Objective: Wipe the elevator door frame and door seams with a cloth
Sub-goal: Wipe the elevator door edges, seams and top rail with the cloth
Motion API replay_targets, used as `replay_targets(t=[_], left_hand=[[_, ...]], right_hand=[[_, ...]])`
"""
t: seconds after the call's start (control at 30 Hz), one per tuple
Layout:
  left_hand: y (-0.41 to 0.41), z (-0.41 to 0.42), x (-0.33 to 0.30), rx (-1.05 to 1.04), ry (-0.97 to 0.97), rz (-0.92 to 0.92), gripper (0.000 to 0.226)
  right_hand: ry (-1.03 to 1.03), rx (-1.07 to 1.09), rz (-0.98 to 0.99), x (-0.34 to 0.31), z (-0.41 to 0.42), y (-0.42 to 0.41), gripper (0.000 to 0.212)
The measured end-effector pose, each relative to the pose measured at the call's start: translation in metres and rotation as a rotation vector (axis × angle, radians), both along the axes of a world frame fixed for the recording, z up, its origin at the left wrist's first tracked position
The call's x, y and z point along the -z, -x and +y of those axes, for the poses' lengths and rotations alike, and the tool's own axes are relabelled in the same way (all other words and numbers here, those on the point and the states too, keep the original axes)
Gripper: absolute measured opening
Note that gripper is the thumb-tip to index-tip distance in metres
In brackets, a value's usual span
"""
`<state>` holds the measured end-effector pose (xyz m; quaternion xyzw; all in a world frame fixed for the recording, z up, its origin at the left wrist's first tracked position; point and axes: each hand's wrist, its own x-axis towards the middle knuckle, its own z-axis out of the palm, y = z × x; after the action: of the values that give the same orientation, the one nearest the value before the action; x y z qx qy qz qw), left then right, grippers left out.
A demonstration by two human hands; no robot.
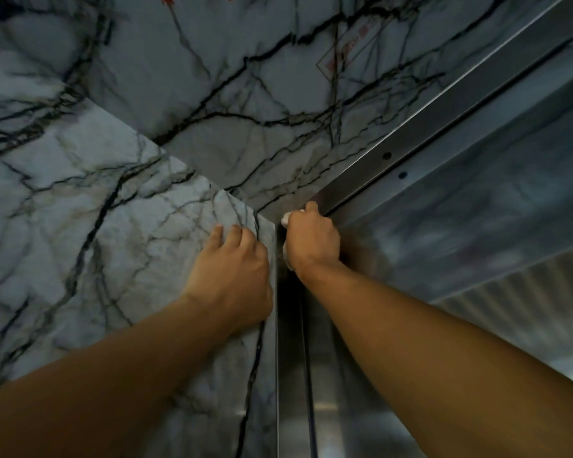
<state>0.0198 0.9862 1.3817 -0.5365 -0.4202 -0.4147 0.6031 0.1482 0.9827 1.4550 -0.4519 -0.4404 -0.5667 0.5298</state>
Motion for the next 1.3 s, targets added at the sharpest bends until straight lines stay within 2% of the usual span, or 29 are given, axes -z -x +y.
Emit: replay_targets(t=[0.3,0.43,0.5,0.63,0.8,1.0,1.3], left_hand=[[-0.006,0.006,0.001,-0.069,0.007,0.001,0.068],[-0.01,0.008,0.005,-0.068,0.014,-0.02,0.071],[-0.008,0.007,0.006,-0.065,0.034,-0.019,0.073],[-0.007,0.007,0.013,-0.084,0.07,-0.018,0.075],[-0.005,0.007,0.025,-0.12,0.098,-0.022,0.078],[-0.004,0.009,0.031,-0.152,0.104,-0.027,0.078],[-0.007,0.011,0.038,-0.16,0.091,-0.048,0.077]], right_hand=[[0.082,0.082,0.009,-0.006,0.022,0.011,0.033],[0.066,0.332,-0.006,-0.003,0.025,0.009,0.041],[0.085,0.384,-0.027,0.002,0.024,0.006,0.047],[0.167,0.38,-0.022,0.007,0.022,0.003,0.064],[0.382,0.182,-0.095,0.008,0.01,-0.002,0.071],[0.372,0.214,-0.171,0.016,0.007,-0.006,0.067],[0.426,0.225,-0.17,0.028,0.002,-0.005,0.07]])
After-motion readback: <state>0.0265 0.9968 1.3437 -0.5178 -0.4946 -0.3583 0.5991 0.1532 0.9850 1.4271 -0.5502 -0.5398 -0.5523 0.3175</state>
